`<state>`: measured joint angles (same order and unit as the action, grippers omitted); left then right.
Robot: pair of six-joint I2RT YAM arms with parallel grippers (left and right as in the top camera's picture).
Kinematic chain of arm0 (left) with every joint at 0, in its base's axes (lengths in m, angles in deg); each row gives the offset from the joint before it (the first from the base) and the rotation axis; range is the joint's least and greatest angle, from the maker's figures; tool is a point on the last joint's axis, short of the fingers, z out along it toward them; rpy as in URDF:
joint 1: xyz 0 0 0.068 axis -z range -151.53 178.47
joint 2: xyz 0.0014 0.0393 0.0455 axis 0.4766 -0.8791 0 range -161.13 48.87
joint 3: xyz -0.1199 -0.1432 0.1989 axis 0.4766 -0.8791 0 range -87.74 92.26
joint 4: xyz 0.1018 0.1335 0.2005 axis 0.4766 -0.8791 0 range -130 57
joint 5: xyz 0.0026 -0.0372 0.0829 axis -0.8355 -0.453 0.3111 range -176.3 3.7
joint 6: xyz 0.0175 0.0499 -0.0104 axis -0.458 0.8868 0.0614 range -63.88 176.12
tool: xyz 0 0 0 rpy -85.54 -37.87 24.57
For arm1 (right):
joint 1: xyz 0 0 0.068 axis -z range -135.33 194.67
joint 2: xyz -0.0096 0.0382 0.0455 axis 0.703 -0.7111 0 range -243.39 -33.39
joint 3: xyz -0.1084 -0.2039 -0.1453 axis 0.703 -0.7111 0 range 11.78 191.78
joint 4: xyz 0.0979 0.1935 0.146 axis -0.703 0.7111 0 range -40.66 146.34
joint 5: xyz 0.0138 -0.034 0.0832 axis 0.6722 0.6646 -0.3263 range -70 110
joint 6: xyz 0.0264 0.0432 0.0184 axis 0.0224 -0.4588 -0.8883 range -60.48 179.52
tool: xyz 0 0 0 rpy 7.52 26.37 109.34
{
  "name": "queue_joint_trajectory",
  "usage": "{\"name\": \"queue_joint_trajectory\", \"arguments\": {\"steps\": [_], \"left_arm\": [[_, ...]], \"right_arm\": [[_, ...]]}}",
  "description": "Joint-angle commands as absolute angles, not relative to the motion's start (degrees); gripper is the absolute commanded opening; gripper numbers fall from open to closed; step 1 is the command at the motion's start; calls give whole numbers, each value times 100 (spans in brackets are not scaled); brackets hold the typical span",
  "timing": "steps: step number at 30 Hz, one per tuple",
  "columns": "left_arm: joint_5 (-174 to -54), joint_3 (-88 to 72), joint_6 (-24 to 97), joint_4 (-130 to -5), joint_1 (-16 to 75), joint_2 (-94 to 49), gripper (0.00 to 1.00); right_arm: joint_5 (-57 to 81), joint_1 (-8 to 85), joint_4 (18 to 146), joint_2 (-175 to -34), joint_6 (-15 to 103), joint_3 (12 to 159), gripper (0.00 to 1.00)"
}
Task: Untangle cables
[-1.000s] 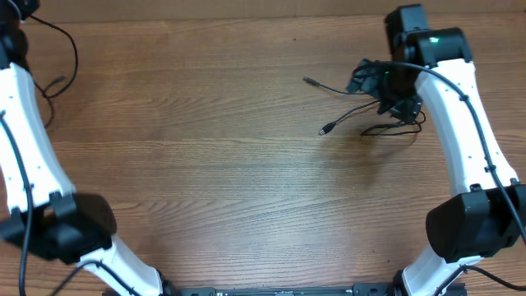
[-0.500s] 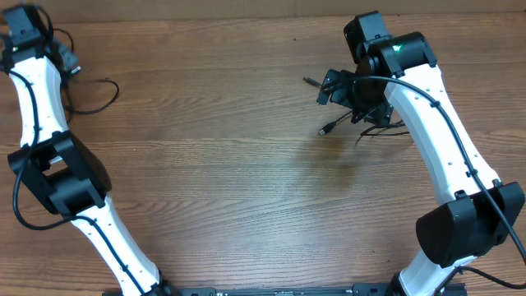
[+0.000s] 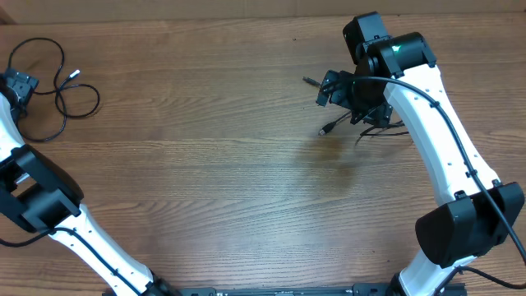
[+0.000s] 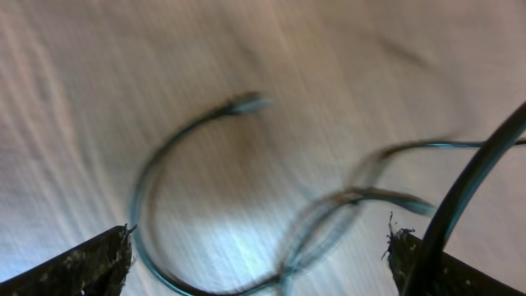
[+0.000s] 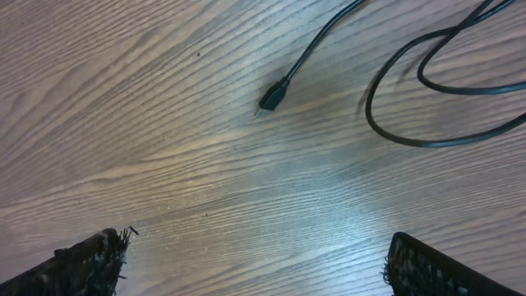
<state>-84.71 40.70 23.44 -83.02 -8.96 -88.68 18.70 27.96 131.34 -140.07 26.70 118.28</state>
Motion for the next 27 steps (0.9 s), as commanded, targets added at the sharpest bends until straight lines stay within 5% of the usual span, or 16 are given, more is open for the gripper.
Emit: {"name": "queue_joint_trajectory", "arguments": {"steps": [1, 14, 27], "left_arm": [[-9199, 4992, 2271, -8372, -739, -8757, 100], [-13557, 7292, 2953, -8801, -79, -8630, 99], [-10519, 7276, 3498, -11259, 2889, -8634, 100]], "right_arm": [[1820, 2748, 13195, -13969, 2639, 11898, 100], [1835, 2884, 13119, -13967, 2637, 11900, 100], [1730, 4029, 13436, -13932, 2126, 11904, 100]]}}
